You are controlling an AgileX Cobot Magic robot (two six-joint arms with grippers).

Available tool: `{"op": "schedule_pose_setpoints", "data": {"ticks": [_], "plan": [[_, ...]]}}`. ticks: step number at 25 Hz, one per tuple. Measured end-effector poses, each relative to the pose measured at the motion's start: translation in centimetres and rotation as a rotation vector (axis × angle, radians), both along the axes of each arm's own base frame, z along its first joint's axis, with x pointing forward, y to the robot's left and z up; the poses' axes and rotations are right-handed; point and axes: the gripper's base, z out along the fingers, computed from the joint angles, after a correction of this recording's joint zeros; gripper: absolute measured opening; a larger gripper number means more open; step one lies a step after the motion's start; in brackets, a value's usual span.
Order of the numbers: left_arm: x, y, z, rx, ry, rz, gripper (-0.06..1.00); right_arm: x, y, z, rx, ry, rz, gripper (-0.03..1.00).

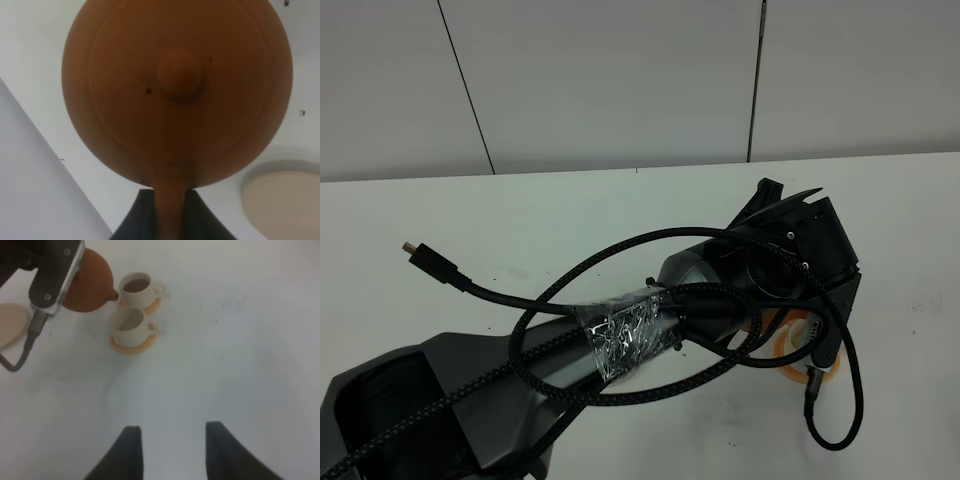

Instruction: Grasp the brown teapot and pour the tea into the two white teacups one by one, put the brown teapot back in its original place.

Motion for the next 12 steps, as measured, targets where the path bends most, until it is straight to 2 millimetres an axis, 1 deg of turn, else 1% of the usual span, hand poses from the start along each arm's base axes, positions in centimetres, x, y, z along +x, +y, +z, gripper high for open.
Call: {"op": "schedule_pose_setpoints", "data": {"ticks": [6,12], "plan": [[0.12,-0.07,-0.91,0.04,-0.001,-0.008,0.17,0.0,0.0,0.0,0.0,0.0,0.0,0.29],[-0.05,-0.36,-0.84,0.066,-0.021,-0.04,0.17,0.0,0.0,0.0,0.001,0.0,0.0,0.29]]}}
